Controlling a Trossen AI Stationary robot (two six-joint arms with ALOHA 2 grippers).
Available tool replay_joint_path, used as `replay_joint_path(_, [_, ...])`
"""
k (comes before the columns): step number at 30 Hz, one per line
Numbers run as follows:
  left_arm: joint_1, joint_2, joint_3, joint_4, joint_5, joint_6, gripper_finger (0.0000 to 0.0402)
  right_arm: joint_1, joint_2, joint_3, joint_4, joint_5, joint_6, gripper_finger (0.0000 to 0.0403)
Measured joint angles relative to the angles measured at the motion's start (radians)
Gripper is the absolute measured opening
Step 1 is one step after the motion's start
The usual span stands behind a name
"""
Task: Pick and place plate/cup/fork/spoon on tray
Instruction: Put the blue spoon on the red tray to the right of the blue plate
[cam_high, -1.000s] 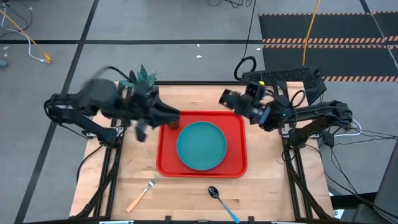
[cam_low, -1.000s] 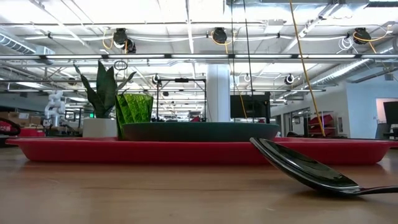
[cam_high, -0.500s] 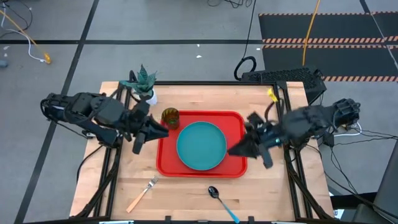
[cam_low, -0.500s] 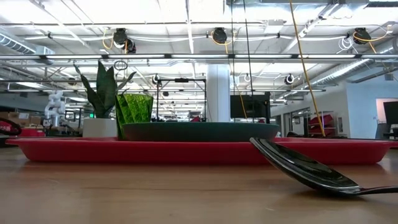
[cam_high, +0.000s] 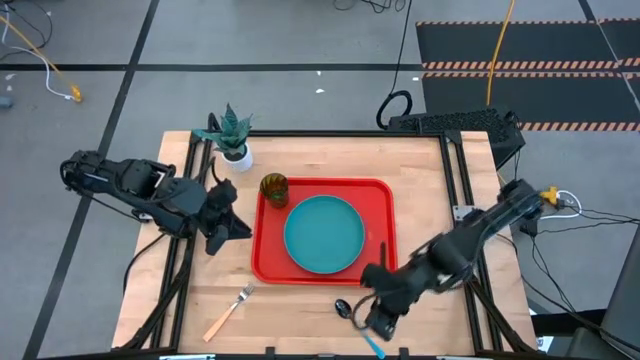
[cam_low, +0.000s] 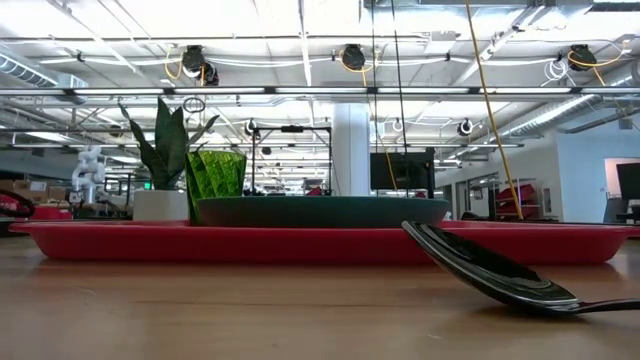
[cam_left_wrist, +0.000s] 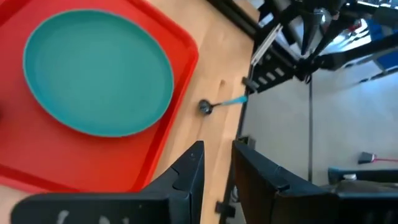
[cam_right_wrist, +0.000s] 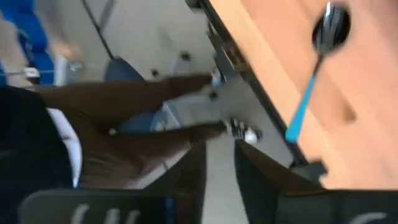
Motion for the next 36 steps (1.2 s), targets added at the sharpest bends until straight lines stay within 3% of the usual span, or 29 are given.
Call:
replay_joint_path(9, [-0.005,-0.013,-0.088,-0.009,0.000,0.033,0.0083,0.044,0.154,0.000,-0.088,0.062,0.051,0.0204])
replay_joint_path(14, [0.004,-0.011,-0.091,-0.026,0.000,0.056,0.0083,0.063,0.259,0.000,-0.110,0.076,0.031,0.0242])
replay_joint_path(23, [0.047,-0.033,-0.091,-0.046,-0.002,0.083,0.0083,0.080,0.424,-0.001,-0.101,0.024,0.063,0.0247])
replay_joint_path(36, [0.084,-0.078,-0.091,-0.045,-0.002,0.093,0.0083,0.075,0.491,-0.020,-0.087,0.104,0.090,0.0235])
